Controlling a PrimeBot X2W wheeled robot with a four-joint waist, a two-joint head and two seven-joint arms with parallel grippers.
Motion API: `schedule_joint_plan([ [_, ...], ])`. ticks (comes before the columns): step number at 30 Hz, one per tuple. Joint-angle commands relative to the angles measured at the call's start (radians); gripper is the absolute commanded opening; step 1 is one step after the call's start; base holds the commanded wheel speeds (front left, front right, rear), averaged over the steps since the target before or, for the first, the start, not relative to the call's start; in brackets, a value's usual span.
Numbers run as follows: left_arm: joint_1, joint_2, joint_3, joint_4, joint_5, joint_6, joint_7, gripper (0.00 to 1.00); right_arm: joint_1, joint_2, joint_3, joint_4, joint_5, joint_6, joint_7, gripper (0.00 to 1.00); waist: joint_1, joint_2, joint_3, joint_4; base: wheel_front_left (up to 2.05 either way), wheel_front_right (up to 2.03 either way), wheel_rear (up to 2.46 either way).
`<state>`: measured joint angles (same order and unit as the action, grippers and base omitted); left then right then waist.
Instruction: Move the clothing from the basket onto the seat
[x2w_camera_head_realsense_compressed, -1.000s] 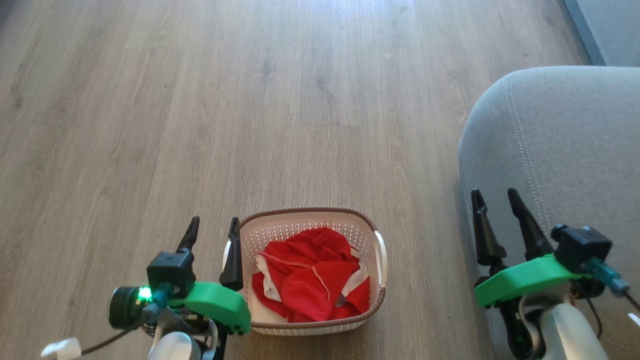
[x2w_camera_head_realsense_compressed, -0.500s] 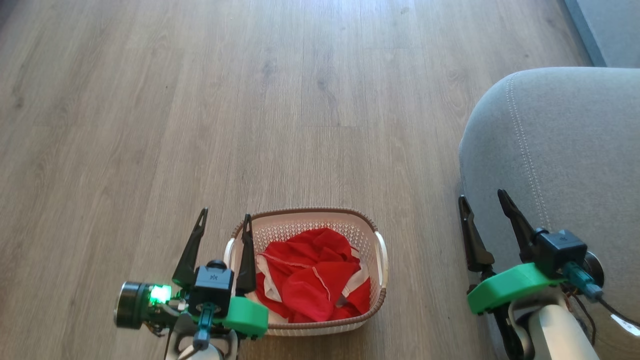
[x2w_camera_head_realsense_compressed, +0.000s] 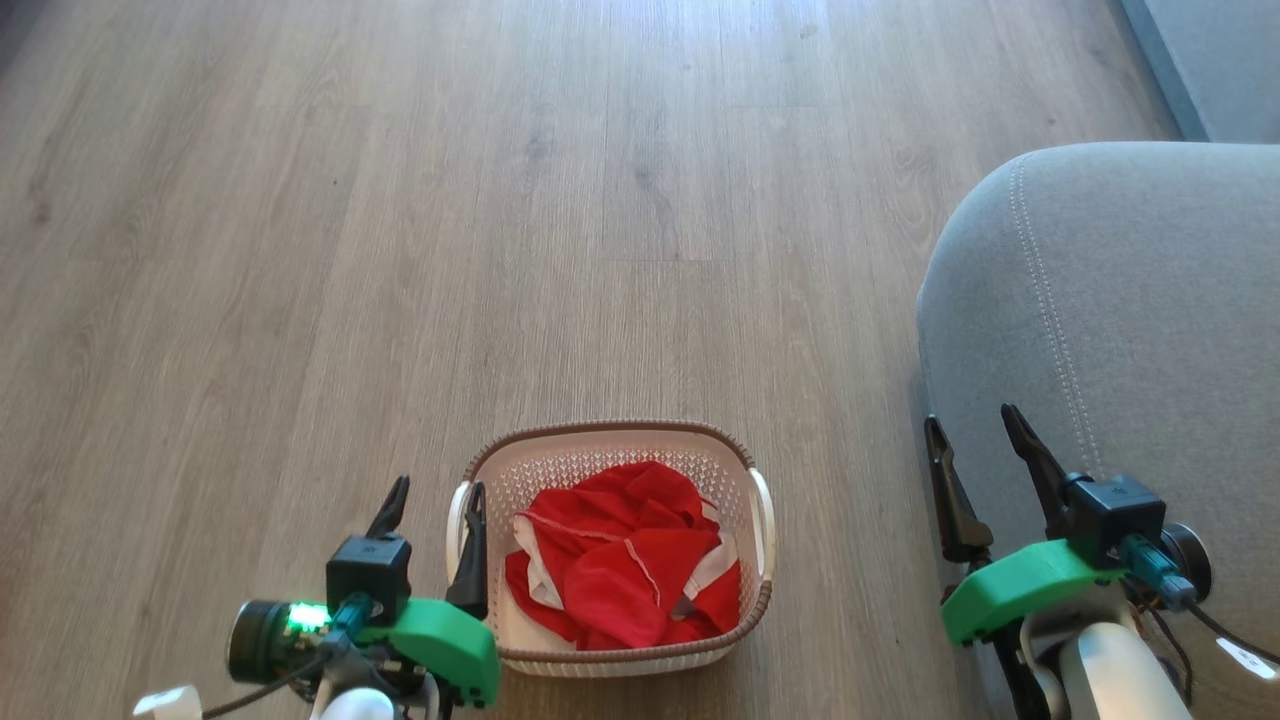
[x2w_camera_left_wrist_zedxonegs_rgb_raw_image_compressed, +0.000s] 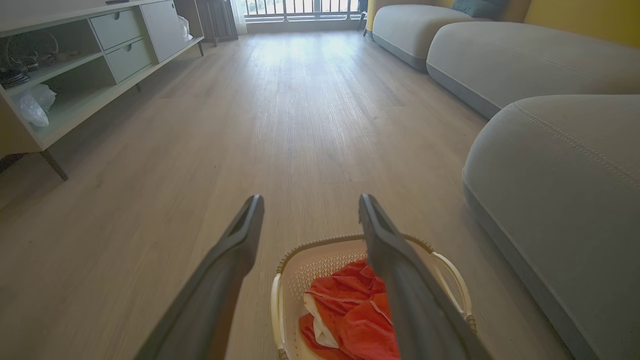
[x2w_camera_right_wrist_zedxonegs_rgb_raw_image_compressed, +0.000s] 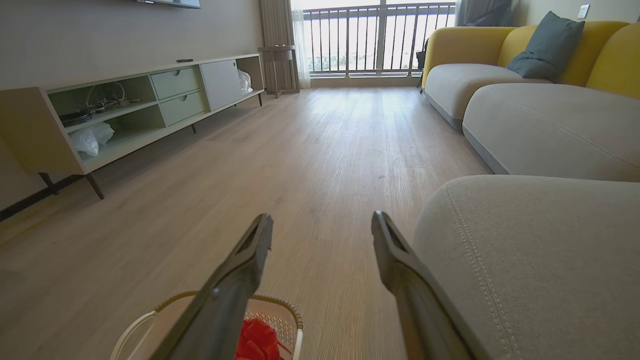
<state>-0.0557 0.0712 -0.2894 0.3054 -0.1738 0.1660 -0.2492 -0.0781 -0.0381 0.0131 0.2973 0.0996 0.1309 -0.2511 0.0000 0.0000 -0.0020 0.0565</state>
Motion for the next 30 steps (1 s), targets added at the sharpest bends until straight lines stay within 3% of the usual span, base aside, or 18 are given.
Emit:
schedule_joint_plan([
  [1, -0.037, -0.004, 0.037, -0.033, 0.02, -0.007, -0.013, 1.0, -0.047, -0.012, 0.022, -0.027, 0.005, 0.0, -0.011, 1.0, 0.0, 0.0, 0.001, -0.001, 0.0, 0.0, 0.0],
  [12, -0.039, -0.02, 0.082, -0.024, 0.072, -0.053, -0.013, 1.0, -0.056, -0.012, 0.018, -0.012, -0.006, 0.0, -0.011, 1.0, 0.0, 0.0, 0.011, -0.007, 0.0, 0.0, 0.0],
  [30, -0.043, -0.021, 0.059, 0.007, 0.079, -0.053, -0.013, 1.0, -0.064, -0.012, 0.001, 0.018, -0.029, 0.0, -0.011, 1.0, 0.0, 0.0, 0.046, -0.024, 0.0, 0.0, 0.0],
])
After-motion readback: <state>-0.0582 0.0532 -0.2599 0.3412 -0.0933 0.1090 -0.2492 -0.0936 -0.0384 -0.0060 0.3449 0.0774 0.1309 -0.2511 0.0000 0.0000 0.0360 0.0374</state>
